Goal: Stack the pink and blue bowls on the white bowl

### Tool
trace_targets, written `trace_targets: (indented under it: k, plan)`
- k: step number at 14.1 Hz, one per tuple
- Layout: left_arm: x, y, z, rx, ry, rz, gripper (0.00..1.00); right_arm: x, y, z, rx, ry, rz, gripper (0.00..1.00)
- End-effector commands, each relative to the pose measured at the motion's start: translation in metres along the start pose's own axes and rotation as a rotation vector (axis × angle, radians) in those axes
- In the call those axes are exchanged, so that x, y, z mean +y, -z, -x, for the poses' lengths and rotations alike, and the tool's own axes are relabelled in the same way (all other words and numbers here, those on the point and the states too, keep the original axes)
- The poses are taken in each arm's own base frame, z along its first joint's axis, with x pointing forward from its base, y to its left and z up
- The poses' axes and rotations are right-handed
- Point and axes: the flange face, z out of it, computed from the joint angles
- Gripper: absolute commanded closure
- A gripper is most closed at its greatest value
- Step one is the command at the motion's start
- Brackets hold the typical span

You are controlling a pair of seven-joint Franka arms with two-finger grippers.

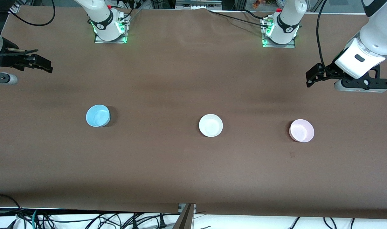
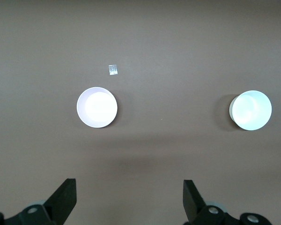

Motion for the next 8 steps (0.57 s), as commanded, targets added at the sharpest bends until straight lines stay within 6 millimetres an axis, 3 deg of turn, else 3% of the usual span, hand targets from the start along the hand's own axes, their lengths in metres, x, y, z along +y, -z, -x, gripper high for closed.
trace_targets:
  k: [1, 5, 8]
  plan:
    - [0.0, 0.005, -0.005, 0.009, -0.016, -0.009, 0.0, 0.005, 0.006, -0.001, 0.005, -0.011, -0.011, 0.0]
    - [-0.005, 0.005, -0.006, 0.011, -0.005, -0.013, 0.0, 0.005, 0.005, -0.002, 0.003, -0.012, -0.013, 0.0]
    - [-0.016, 0.017, -0.035, 0.041, 0.014, -0.002, 0.0, 0.006, 0.006, -0.001, 0.005, -0.012, -0.014, 0.0]
